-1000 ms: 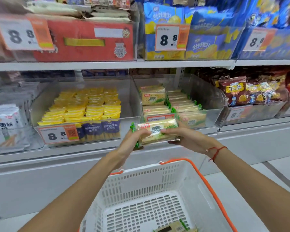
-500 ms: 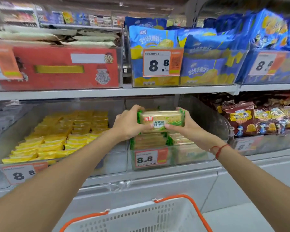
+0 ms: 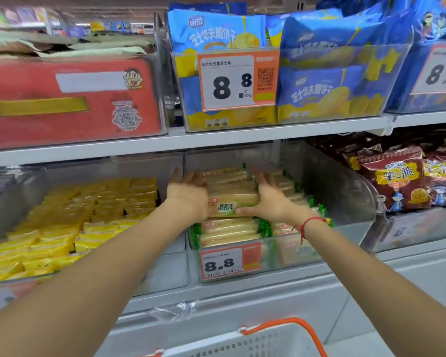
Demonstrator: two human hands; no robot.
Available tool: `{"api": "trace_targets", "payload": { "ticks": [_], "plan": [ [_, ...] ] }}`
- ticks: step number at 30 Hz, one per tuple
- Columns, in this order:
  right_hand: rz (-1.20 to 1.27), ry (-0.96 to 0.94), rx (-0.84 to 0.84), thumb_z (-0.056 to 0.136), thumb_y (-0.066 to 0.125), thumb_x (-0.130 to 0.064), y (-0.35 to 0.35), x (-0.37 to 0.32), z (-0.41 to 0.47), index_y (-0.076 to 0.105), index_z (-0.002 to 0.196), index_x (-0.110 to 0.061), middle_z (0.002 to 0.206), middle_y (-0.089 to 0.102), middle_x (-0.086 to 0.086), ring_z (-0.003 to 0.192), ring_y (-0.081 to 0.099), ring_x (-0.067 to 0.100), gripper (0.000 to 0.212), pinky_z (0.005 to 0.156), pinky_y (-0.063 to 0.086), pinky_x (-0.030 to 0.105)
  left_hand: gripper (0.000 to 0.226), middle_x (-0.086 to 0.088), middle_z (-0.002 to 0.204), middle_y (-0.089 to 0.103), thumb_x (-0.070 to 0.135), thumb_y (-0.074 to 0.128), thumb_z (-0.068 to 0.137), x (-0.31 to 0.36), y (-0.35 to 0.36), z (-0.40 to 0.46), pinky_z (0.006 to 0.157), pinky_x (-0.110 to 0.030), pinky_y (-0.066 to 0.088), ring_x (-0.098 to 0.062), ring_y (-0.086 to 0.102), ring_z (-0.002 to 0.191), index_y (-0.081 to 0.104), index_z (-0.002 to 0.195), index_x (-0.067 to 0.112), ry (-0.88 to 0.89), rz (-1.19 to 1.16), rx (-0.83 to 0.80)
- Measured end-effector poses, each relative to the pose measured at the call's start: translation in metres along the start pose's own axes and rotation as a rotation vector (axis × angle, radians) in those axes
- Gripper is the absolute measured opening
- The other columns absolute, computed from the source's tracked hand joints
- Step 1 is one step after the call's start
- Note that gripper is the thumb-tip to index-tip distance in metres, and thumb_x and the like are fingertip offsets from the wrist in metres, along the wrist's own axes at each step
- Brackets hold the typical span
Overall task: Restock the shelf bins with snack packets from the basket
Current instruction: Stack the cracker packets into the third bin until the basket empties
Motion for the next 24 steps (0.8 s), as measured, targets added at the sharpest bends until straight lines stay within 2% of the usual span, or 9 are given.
{"api": "trace_targets", "payload": {
  "ticks": [1,3,5,8,11,14,17,21,24],
  "plan": [
    [-0.083,-0.039,0.010,0.077,0.073,-0.047,0.003,-0.003,-0.002,-0.001,0.151,-0.031,0.158,0.000,0.010,0.145,0.007,0.035,0.106,0.116,0.023,0.048,0.065,-0.005,0.160,0.012,0.055,0.028,0.098,0.002,0.001,0.000,0.117,-0.047,0.001,-0.025,0.006,0.147,0.020,0.151,0.018,0.009,0.038,-0.033],
    [-0.221,-0.091,-0.007,0.083,0.065,-0.042,0.011,-0.006,-0.003,0.006,0.151,-0.032,0.158,-0.001,0.006,0.145,0.010,0.034,0.091,0.115,0.023,0.048,0.064,-0.004,0.160,0.012,0.052,0.026,0.100,0.006,-0.001,-0.002,0.117,-0.045,0.003,-0.023,0.005,0.148,0.018,0.152,0.015,0.017,0.088,-0.069],
    [-0.353,-0.098,-0.013,0.084,0.061,-0.041,0.009,-0.008,-0.001,0.011,0.151,-0.030,0.158,0.003,0.003,0.144,0.014,0.031,0.084,0.116,0.020,0.049,0.063,-0.004,0.158,0.021,0.052,0.022,0.100,0.010,-0.004,-0.006,0.115,-0.041,0.014,-0.023,0.015,0.146,0.024,0.150,0.013,0.015,0.120,-0.079],
    [-0.496,-0.114,-0.057,0.082,0.058,-0.046,0.004,-0.015,0.002,0.013,0.150,-0.030,0.158,0.007,0.002,0.145,0.008,0.028,0.083,0.116,0.014,0.053,0.064,-0.005,0.149,0.037,0.055,0.022,0.099,0.017,-0.007,-0.012,0.109,-0.037,0.024,-0.023,0.033,0.137,0.035,0.144,0.012,0.028,0.142,-0.063],
    [-0.470,-0.080,-0.119,0.081,0.062,-0.046,0.009,-0.015,0.004,0.008,0.150,-0.033,0.159,-0.003,-0.001,0.146,0.005,0.030,0.088,0.116,0.015,0.053,0.063,-0.006,0.147,0.041,0.055,0.022,0.100,0.015,-0.007,-0.011,0.110,-0.037,0.024,-0.023,0.035,0.136,0.041,0.141,0.011,0.044,0.105,-0.097],
    [-0.443,-0.069,-0.109,0.080,0.063,-0.053,0.010,-0.014,0.006,0.007,0.150,-0.036,0.159,-0.007,-0.003,0.146,0.002,0.030,0.092,0.117,0.012,0.053,0.065,-0.009,0.152,0.033,0.057,0.023,0.097,0.004,-0.003,-0.003,0.116,-0.044,0.011,-0.025,0.024,0.142,0.035,0.146,0.014,0.076,0.045,-0.133],
    [-0.578,-0.128,-0.077,0.076,0.062,-0.063,0.008,-0.019,0.010,0.002,0.151,-0.030,0.159,-0.009,-0.001,0.147,-0.005,0.027,0.102,0.118,0.006,0.053,0.061,-0.009,0.139,0.046,0.058,0.034,0.093,-0.001,0.001,0.003,0.112,-0.044,0.020,-0.026,0.036,0.131,0.044,0.138,0.018,0.087,0.005,-0.069],
    [-0.596,-0.147,-0.101,0.075,0.065,-0.056,0.009,-0.023,0.015,0.008,0.150,-0.027,0.159,0.005,-0.002,0.146,0.010,0.026,0.099,0.118,0.012,0.050,0.052,-0.009,0.123,0.054,0.056,0.042,0.089,0.001,0.000,0.003,0.105,-0.041,0.025,-0.025,0.043,0.119,0.053,0.123,0.019,0.052,-0.056,0.007],
    [-0.575,-0.101,-0.124,0.076,0.061,-0.055,0.009,-0.021,0.018,0.012,0.149,-0.028,0.158,0.013,-0.002,0.144,0.016,0.027,0.092,0.117,0.016,0.049,0.053,-0.009,0.122,0.054,0.058,0.040,0.089,0.000,-0.001,0.003,0.104,-0.041,0.025,-0.025,0.043,0.118,0.055,0.123,0.020,0.037,-0.068,0.012]
  ]
}}
Point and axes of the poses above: each hand's wrist, its own z-axis towards the middle knuckle, its own y-axis out of the palm, x = y × z, the point moved 8 cm from there along z, towards the middle knuckle
